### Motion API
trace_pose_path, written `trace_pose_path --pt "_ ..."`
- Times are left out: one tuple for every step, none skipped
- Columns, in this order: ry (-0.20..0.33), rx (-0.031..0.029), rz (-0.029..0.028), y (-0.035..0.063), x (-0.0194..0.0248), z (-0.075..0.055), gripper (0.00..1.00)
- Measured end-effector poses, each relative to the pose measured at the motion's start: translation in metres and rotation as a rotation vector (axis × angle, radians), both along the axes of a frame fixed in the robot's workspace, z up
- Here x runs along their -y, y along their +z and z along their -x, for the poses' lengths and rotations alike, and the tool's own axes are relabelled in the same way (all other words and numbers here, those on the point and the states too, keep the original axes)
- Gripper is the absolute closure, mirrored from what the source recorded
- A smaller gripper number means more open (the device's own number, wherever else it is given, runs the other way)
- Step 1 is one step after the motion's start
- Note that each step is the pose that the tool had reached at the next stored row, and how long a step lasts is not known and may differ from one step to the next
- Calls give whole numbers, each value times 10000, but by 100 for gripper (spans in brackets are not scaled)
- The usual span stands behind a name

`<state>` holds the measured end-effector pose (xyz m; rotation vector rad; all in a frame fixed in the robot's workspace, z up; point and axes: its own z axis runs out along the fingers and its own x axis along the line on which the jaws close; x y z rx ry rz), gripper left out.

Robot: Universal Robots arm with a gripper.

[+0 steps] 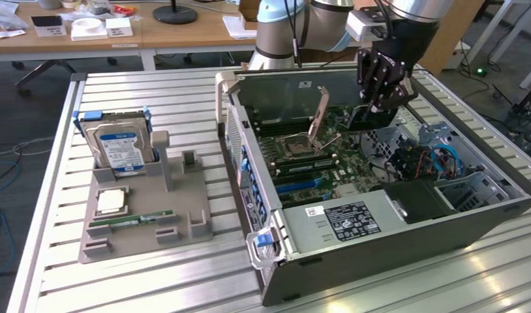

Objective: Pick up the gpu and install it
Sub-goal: 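Insert the gpu into the slot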

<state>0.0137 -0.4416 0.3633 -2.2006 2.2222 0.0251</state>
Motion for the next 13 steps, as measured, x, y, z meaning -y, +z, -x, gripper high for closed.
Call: trace_pose_path --pt "0 0 0 0 0 0 74" --pt "-1 1 -1 -1 0 0 74" --pt "-1 1 -2 -1 0 0 74" --pt "-2 1 -3 -2 0 1 74" --pt "-2 1 -2 -2 0 1 74" --pt "-2 2 -6 -8 0 1 74" --pt "-2 2 -8 -22 0 1 74" --pt "-2 1 -5 -38 0 2 74" --pt "-2 1 -2 -55 0 3 74" --pt "-2 1 -4 -74 0 4 74" --pt "-2 1 -3 -91 0 5 74" --pt "-3 1 -3 -107 0 6 74" --pt "-2 1 -3 -118 0 7 74"
